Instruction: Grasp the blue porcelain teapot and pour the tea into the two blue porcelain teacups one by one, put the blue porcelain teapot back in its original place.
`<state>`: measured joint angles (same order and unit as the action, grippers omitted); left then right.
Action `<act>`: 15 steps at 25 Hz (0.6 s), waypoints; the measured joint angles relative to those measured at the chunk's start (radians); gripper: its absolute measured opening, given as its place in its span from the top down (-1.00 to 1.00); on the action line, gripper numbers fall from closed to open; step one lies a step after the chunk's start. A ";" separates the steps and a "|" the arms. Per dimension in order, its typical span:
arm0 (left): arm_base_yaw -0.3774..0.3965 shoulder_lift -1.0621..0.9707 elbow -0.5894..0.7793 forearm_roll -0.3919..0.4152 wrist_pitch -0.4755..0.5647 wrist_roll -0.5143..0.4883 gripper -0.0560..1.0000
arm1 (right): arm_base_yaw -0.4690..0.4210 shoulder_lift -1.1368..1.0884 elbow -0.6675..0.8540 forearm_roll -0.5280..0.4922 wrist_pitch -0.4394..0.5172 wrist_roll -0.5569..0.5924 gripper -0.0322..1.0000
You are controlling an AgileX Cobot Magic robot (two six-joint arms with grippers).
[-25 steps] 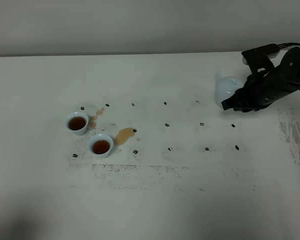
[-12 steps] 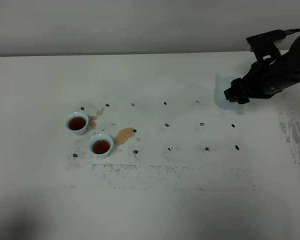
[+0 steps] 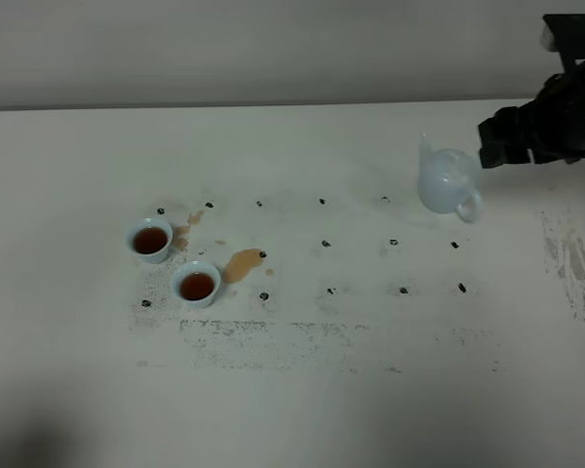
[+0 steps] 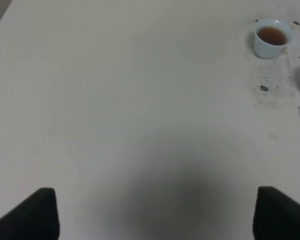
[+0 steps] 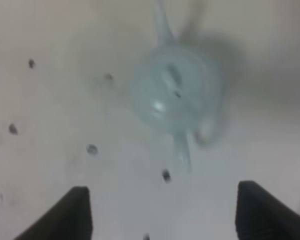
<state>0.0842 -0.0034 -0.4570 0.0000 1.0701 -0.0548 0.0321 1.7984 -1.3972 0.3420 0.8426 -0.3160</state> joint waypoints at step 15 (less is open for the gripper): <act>0.000 0.000 0.000 0.000 0.000 0.000 -0.53 | -0.076 -0.272 -0.012 -0.174 0.370 0.098 -0.19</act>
<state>0.0842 -0.0034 -0.4570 0.0000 1.0701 -0.0548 -0.0439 1.5267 -1.4093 0.1682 1.2127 -0.2183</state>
